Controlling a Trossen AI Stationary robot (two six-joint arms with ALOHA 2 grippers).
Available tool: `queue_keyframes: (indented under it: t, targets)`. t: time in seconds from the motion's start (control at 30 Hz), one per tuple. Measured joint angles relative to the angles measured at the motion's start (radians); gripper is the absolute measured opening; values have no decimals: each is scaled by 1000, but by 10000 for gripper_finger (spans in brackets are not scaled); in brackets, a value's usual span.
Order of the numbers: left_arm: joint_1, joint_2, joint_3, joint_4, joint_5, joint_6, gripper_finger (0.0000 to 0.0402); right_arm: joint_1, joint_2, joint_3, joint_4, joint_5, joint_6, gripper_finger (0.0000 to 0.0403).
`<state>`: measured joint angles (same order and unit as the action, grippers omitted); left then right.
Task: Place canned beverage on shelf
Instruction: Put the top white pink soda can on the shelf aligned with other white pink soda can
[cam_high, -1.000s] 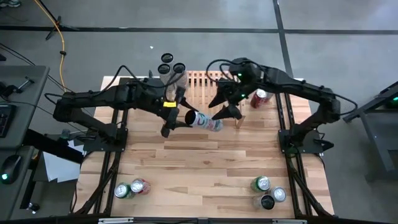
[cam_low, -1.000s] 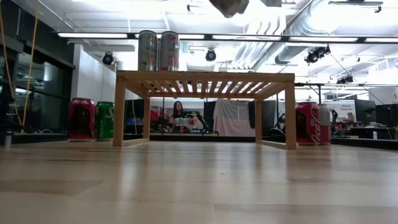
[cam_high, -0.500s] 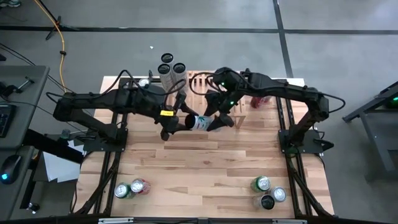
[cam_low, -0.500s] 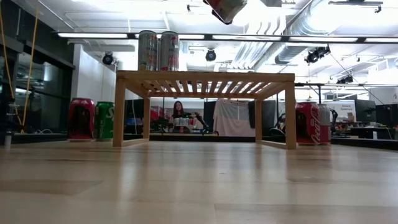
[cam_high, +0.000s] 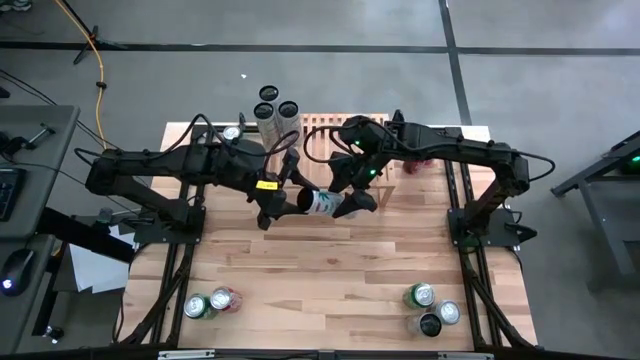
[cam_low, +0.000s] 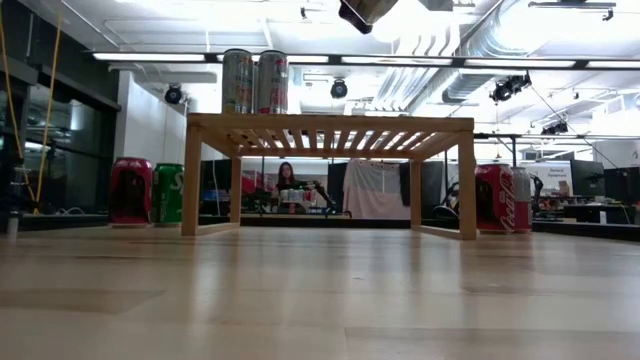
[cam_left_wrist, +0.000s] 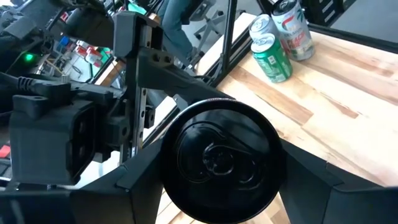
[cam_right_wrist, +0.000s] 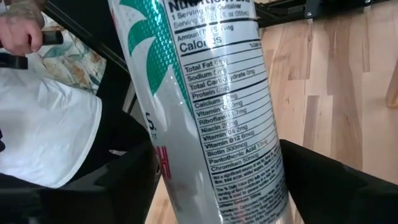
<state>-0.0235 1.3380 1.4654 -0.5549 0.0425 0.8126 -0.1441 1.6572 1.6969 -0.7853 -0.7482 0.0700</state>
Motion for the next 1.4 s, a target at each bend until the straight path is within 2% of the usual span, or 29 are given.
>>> queue_keyframes:
  t: [0.2,0.3,0.5,0.6,0.73,0.83,1.03,1.13,1.23,1.4]
  targets:
    - [0,0,0,-3,1,0,236,9,0,0,-1,11,0,248]
    - [0,0,0,-2,5,-17,240,9,0,0,-2,6,1,241]
    - [3,-2,2,8,-40,-106,341,-4,-2,-2,-18,4,3,240]
    - [4,-2,2,-4,-67,-203,365,-22,-12,-2,-66,-9,-32,240]
    - [7,-14,2,-80,-153,-307,369,-47,-39,-2,-161,-20,-81,239]
    - [7,-34,3,-142,-212,-401,367,-61,-62,-2,-236,19,-117,239]
    - [53,-103,0,-269,-224,-613,366,-103,-115,-17,-380,86,-186,239]
    - [77,-175,-51,-239,-211,-709,366,-138,-162,-77,-395,91,-194,239]
    - [84,-275,-147,-108,-209,-792,366,-175,-234,-175,-353,97,-168,239]
    - [83,-441,-341,174,-261,-919,366,-212,-376,-377,-113,98,-26,239]
